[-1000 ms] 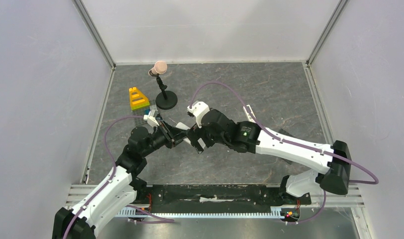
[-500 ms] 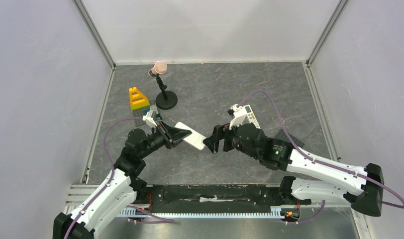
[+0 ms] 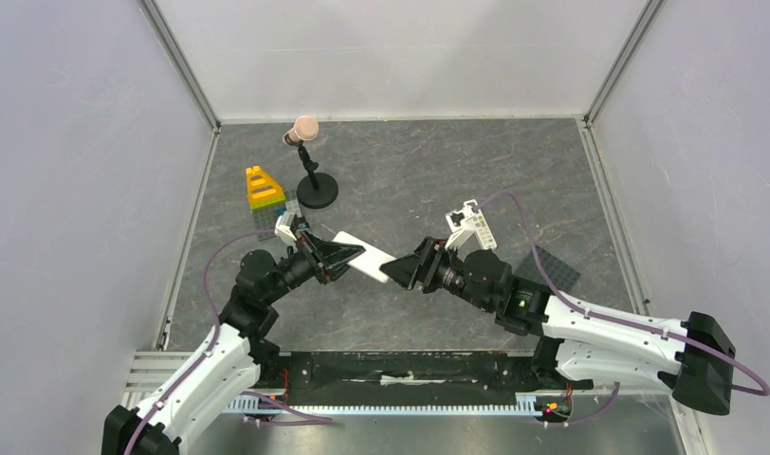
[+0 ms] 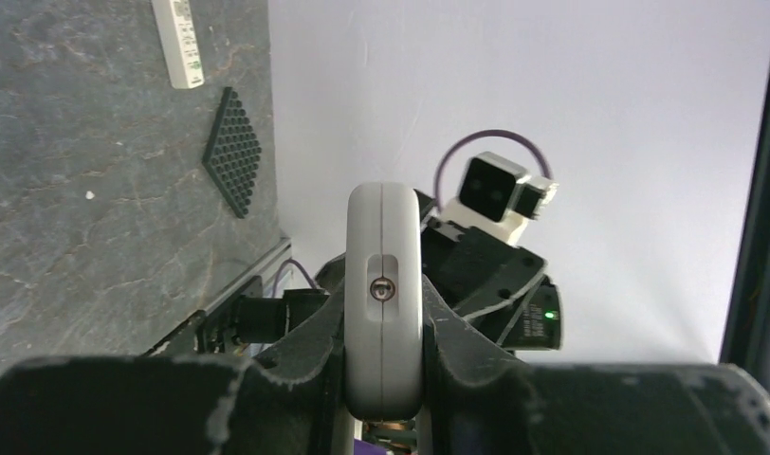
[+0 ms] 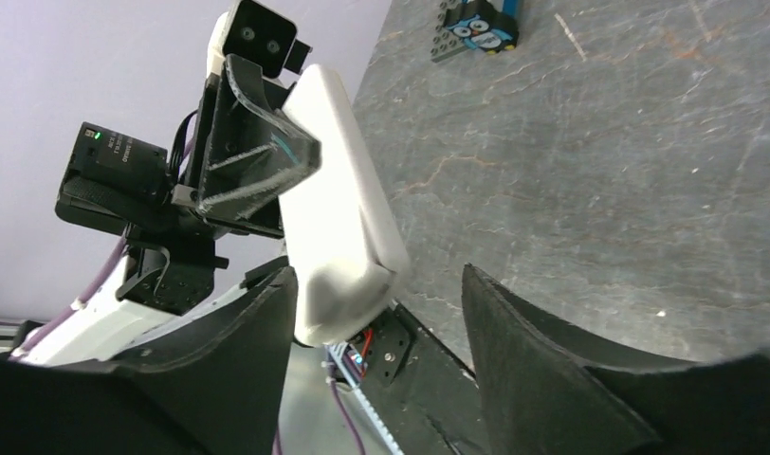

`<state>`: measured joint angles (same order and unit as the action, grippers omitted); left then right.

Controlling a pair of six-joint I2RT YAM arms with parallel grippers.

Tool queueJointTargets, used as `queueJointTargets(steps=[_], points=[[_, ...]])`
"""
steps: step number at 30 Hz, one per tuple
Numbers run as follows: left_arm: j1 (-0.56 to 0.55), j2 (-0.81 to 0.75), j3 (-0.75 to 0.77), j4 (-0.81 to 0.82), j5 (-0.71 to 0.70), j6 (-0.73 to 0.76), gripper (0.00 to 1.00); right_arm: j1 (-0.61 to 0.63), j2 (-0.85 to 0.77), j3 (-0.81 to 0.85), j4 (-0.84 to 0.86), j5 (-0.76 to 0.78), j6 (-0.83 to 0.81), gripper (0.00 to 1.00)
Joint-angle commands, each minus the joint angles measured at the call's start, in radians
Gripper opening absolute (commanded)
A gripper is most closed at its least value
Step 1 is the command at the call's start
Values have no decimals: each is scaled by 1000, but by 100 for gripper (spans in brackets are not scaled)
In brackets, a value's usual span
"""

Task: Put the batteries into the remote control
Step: Load the battery cover into the remote control.

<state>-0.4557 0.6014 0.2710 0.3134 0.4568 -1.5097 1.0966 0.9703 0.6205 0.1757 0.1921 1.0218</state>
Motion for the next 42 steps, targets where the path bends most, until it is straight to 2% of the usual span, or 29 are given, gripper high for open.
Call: queueJointTargets(steps=[1,10,19,25,34,42], points=[[4,-24,0,95,25,-97,2,0,-6,-73,172,-36,107,62],[5,-15,-28,178,19,-165,2,0,3,-120,245,-66,143,33],[5,-2,-34,208,21,-175,2,0,54,-113,270,-110,148,16],[4,23,-11,231,62,-143,2,0,119,-92,304,-130,147,14],[-6,52,63,233,192,-2,2,2,233,-79,447,-156,197,8],[-43,59,89,194,250,112,2,-1,301,-19,480,-163,221,7]])
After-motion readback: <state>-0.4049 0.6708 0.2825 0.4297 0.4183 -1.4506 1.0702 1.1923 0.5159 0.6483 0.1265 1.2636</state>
